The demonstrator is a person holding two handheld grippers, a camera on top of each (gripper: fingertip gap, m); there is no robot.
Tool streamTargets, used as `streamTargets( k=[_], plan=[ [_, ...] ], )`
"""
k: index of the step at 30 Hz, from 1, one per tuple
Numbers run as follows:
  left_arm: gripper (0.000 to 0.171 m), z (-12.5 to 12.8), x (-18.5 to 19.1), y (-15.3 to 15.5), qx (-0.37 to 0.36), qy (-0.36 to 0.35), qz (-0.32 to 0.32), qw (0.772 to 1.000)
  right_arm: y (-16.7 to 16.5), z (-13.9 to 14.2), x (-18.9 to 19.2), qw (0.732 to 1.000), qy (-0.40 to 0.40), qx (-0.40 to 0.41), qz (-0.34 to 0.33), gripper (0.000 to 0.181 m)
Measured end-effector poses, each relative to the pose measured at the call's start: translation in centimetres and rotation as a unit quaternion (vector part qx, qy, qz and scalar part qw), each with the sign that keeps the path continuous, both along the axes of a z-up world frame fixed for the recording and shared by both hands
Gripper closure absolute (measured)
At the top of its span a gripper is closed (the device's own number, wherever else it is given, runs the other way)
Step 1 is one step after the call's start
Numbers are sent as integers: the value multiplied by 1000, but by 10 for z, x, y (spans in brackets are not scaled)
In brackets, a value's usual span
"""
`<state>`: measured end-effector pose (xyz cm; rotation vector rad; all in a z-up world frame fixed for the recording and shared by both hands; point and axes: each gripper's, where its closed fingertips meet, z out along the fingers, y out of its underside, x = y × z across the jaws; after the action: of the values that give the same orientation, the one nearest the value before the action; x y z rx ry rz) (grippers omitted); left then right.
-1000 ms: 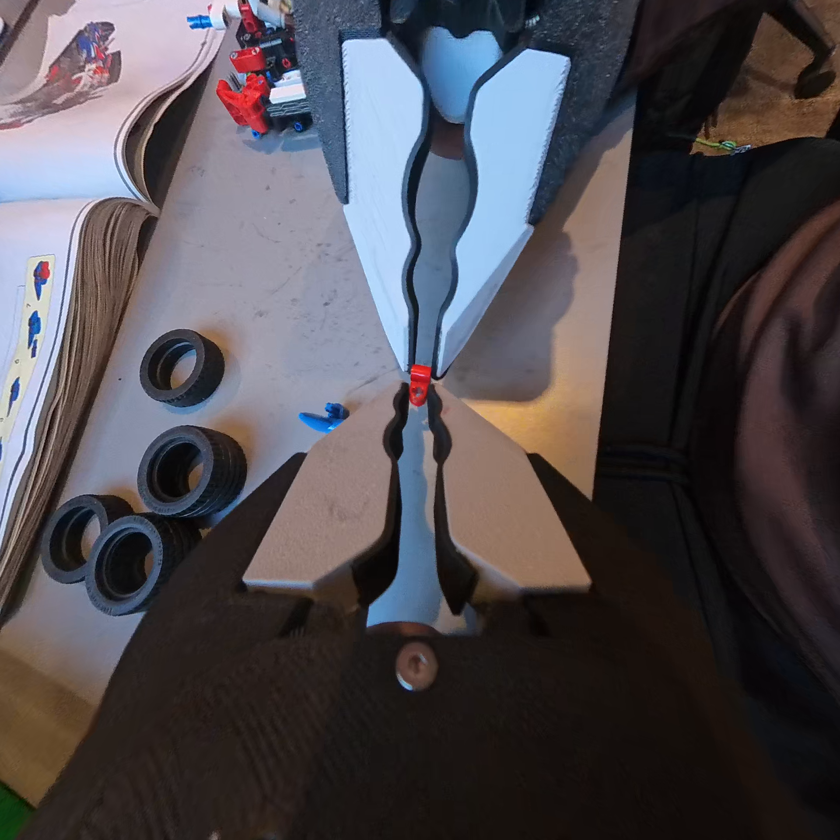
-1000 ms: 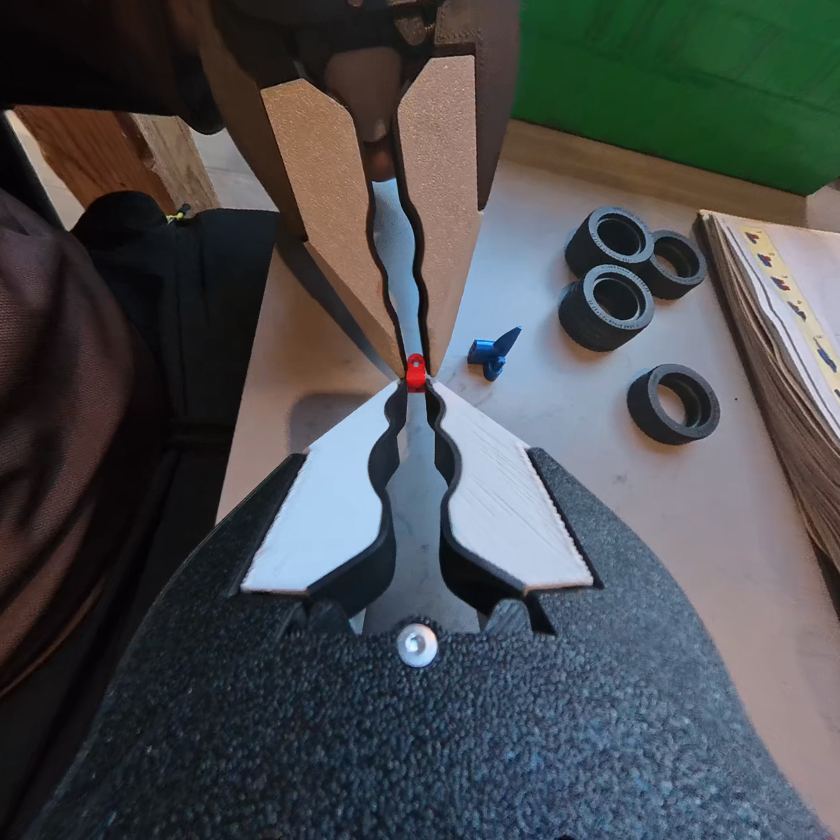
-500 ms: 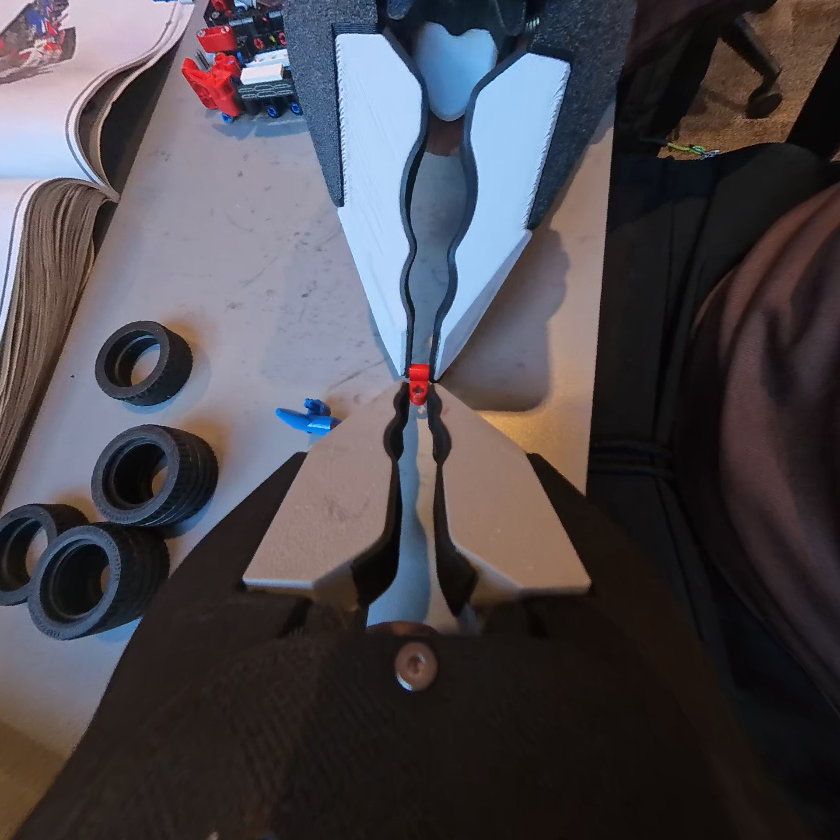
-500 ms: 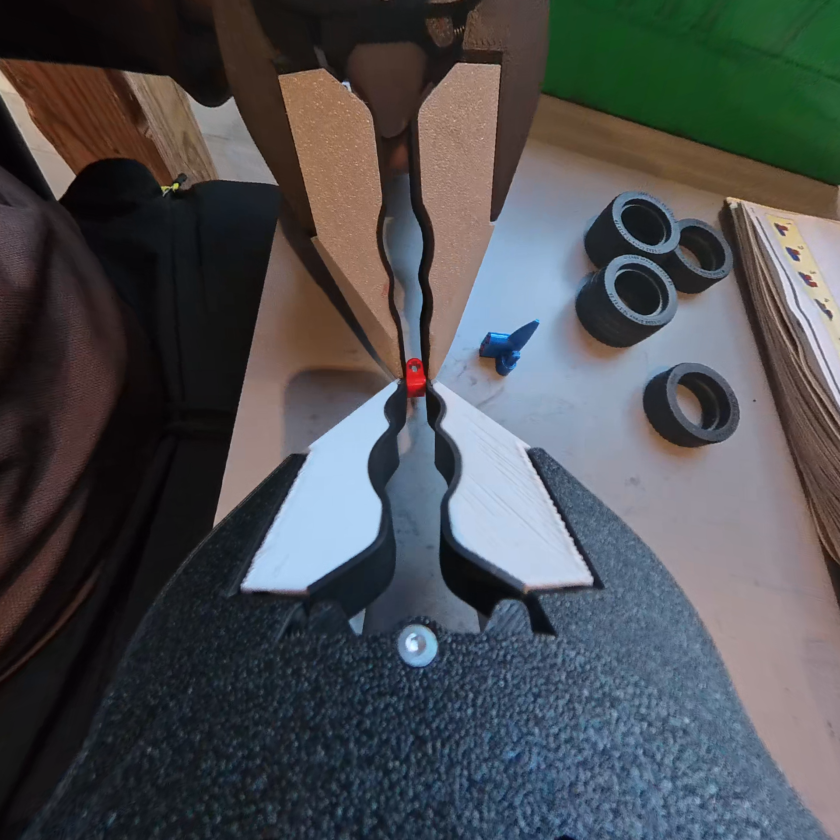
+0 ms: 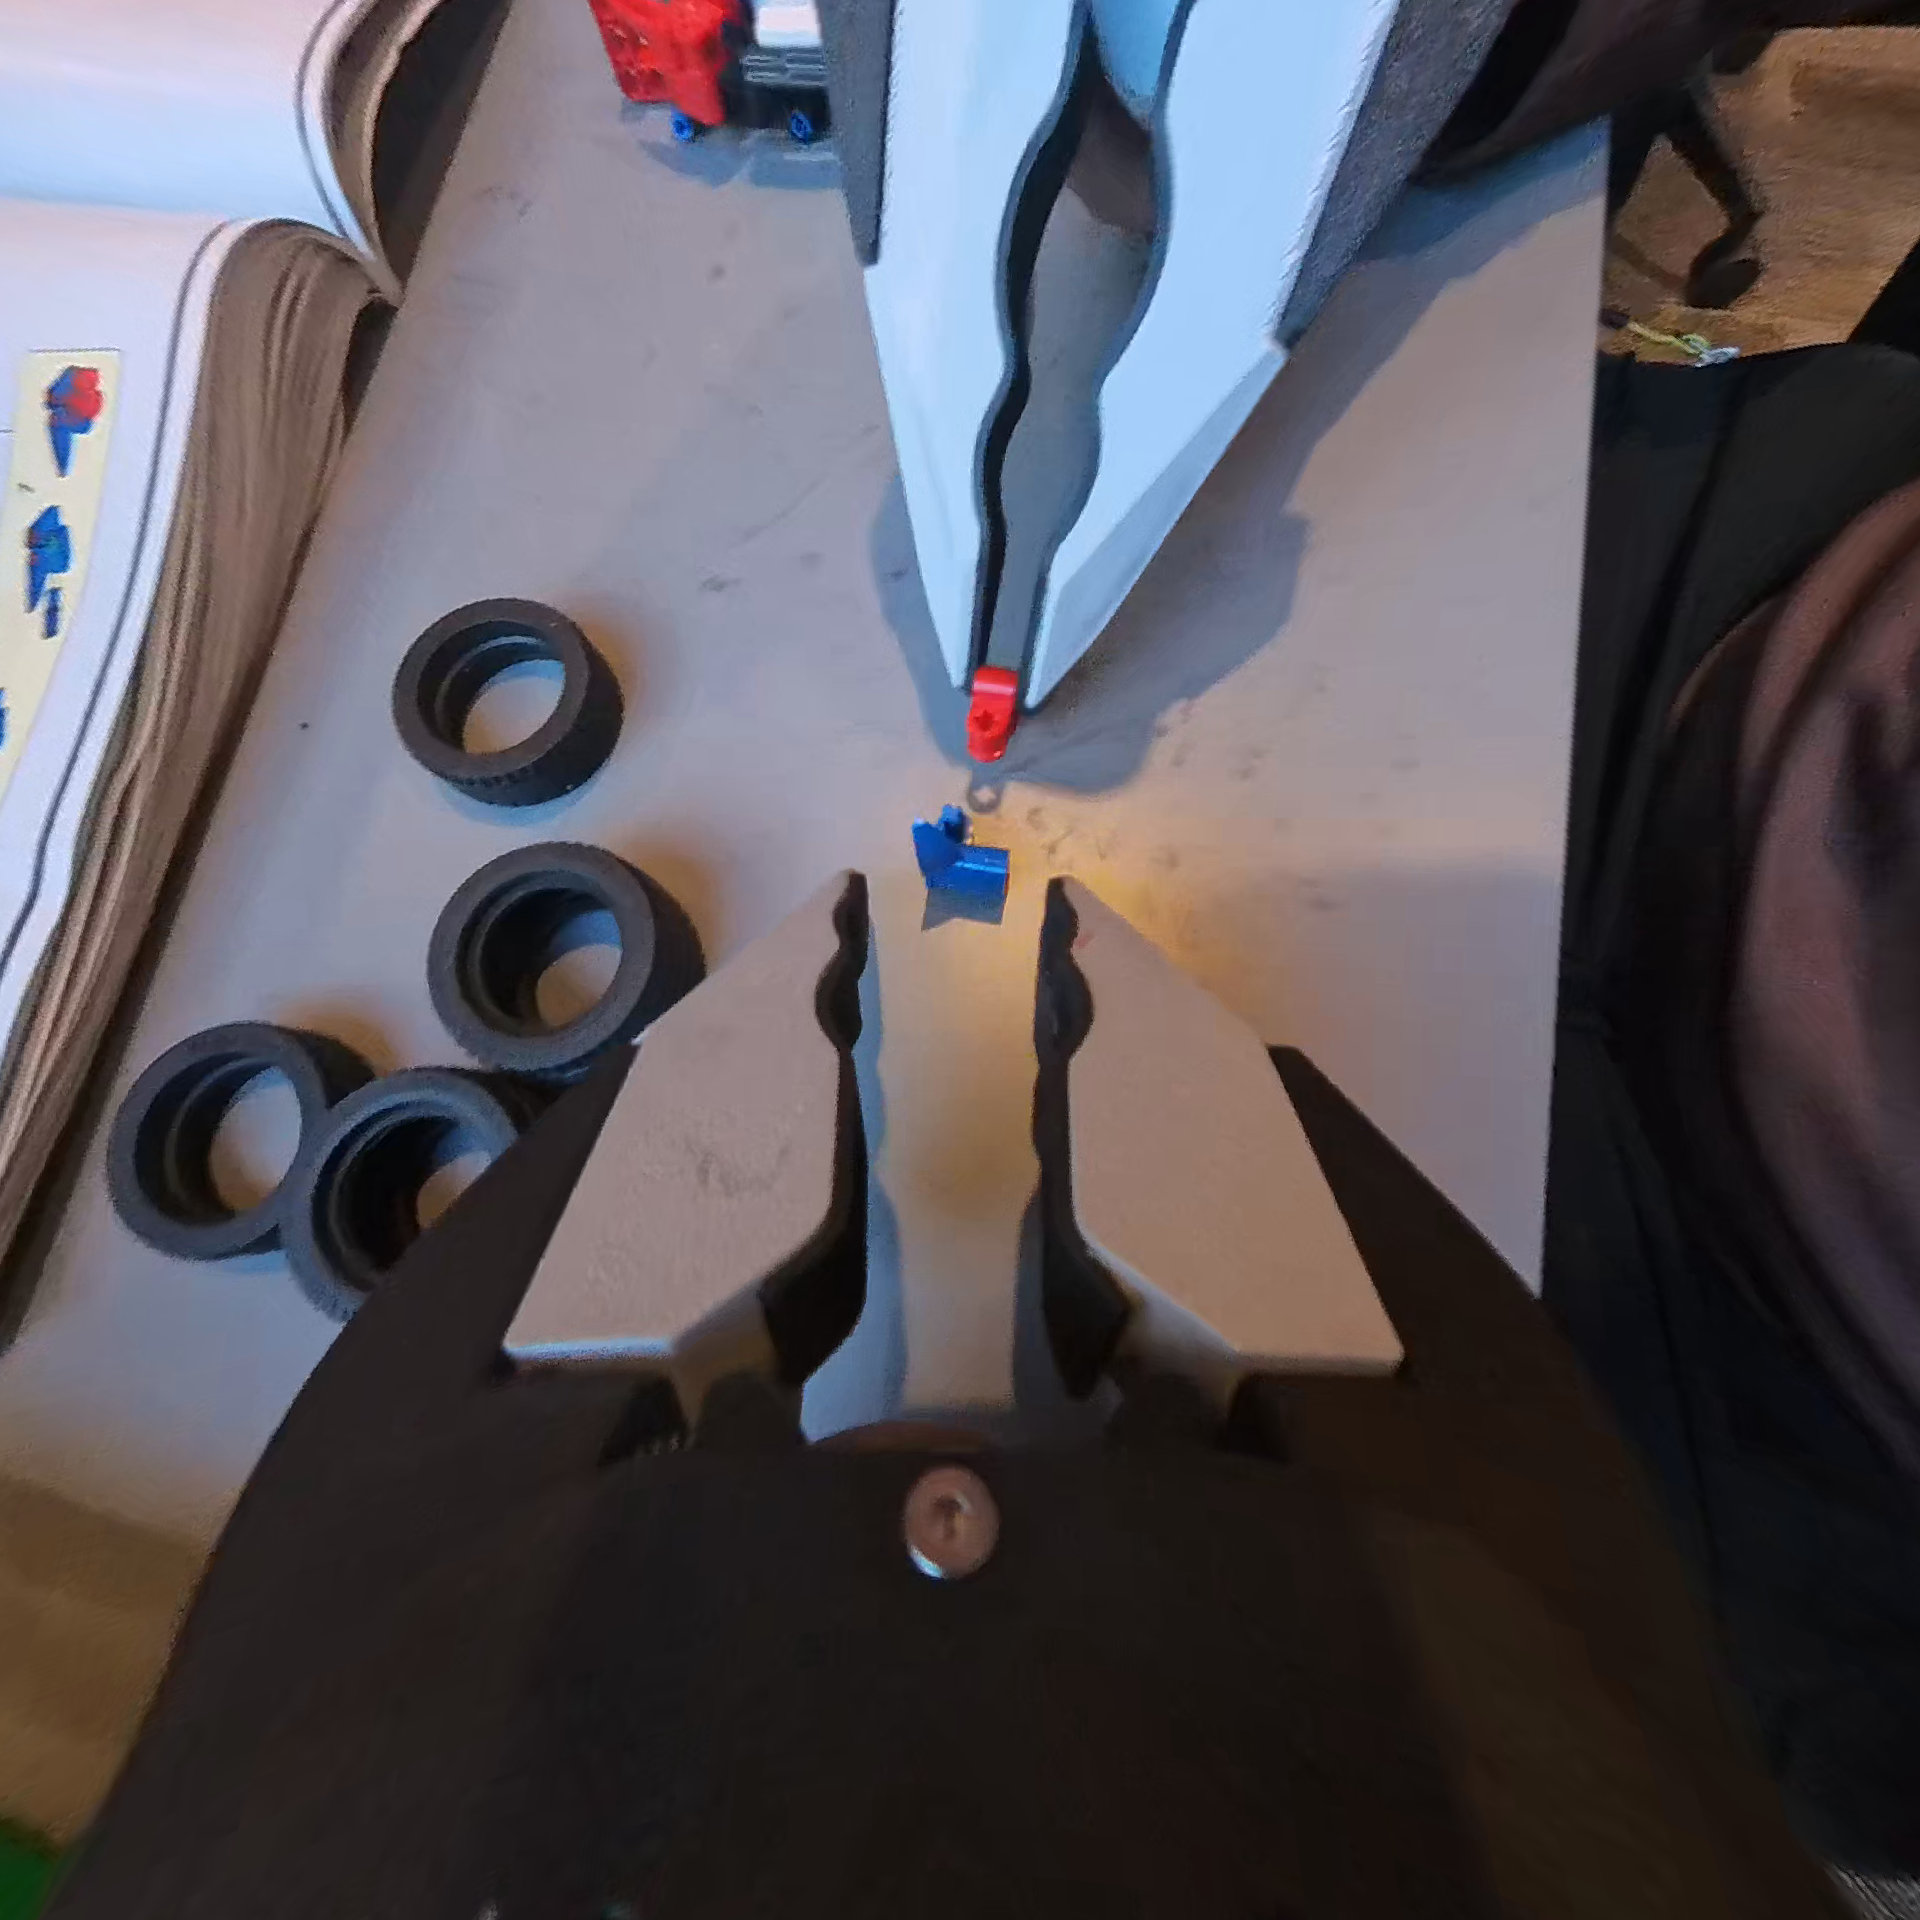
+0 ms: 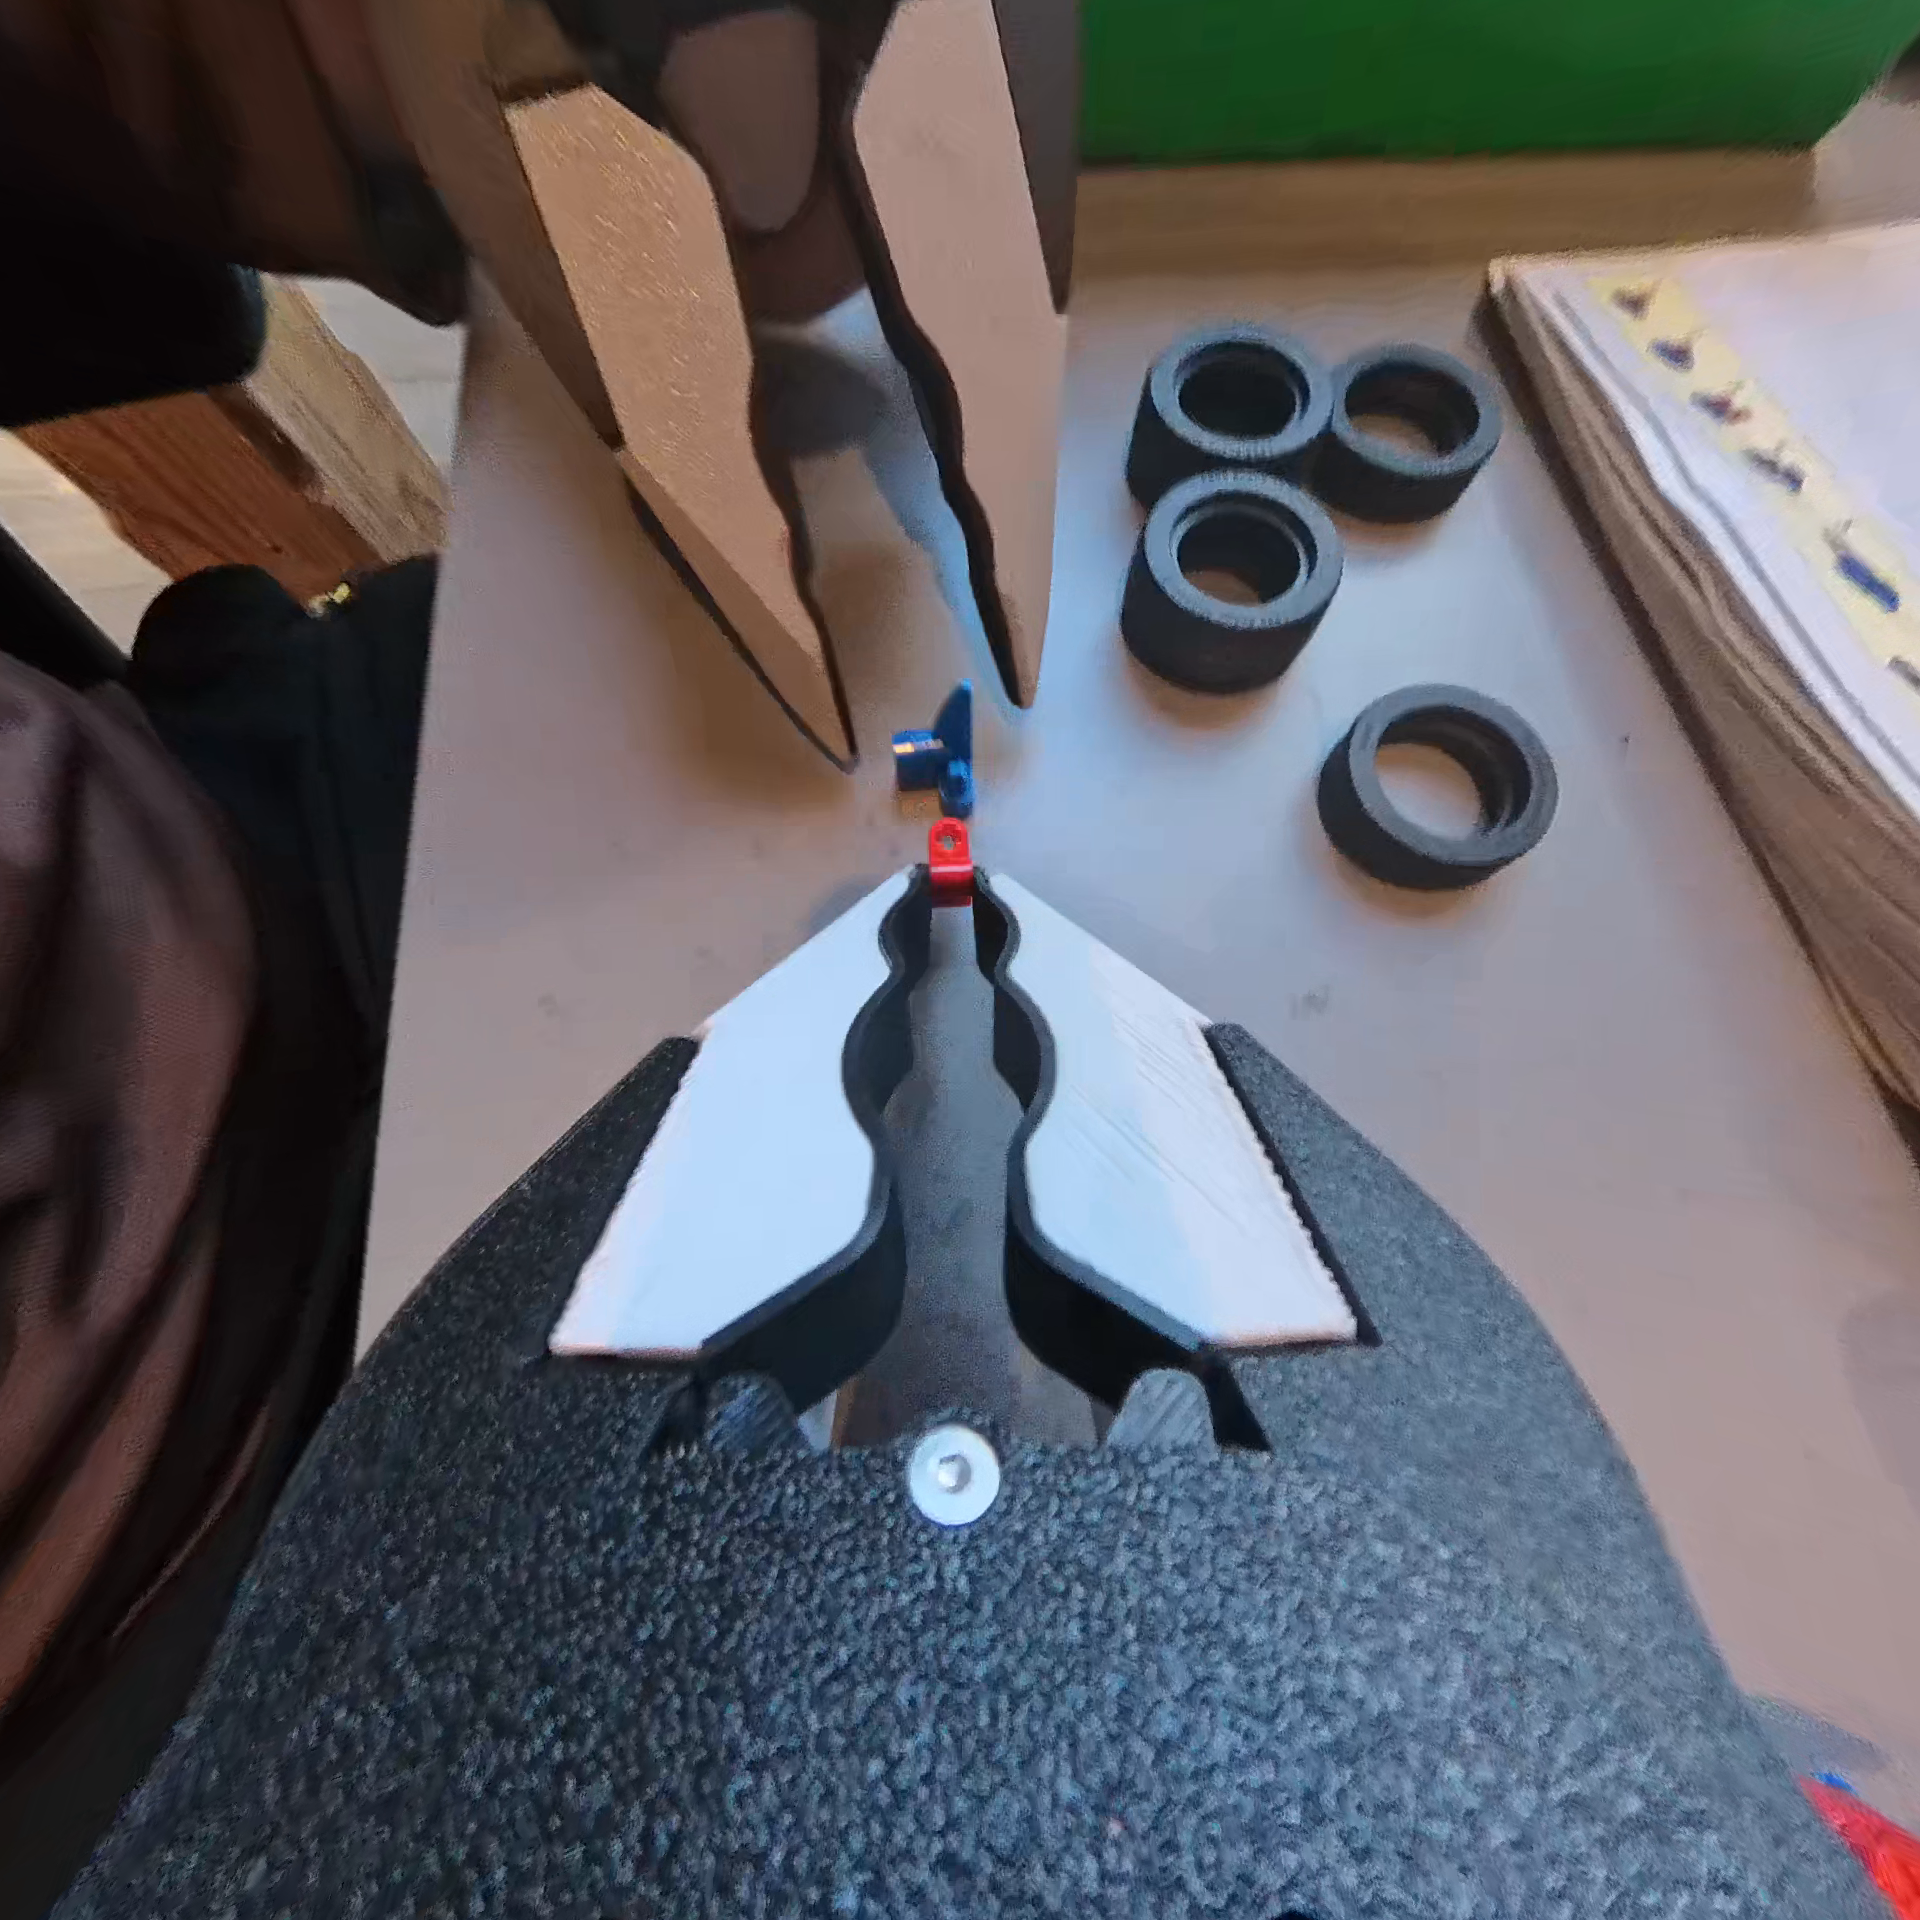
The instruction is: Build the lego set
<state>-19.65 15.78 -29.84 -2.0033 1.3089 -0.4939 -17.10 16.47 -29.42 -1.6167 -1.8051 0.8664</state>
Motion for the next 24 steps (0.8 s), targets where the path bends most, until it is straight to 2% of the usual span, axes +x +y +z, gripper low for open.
streamTargets(
  k=[3,6,9,15,18,20,24],
  plan=[
    [143,-7,6,-1,-9,3,-16,1000,3,-6,3,1000,-19,-10,-2,174],
    [157,-8,9,0,-13,-5,-23,1000,4,-8,4,1000,-24,-3,5,174],
    [157,-8,9,0,-2,-3,-26,1000,2,-5,5,1000,-17,-6,13,166],
    [157,-7,11,-2,17,4,-35,999,5,13,3,1000,16,6,16,166],
    [157,-7,11,-2,17,3,-44,999,0,7,-5,999,2,26,40,166],
    [157,-7,11,-2,20,4,-47,999,-4,3,-11,997,-5,44,56,175],
    [157,-7,11,-4,21,5,-54,998,-5,-1,-17,995,-13,65,71,179]
  ],
)
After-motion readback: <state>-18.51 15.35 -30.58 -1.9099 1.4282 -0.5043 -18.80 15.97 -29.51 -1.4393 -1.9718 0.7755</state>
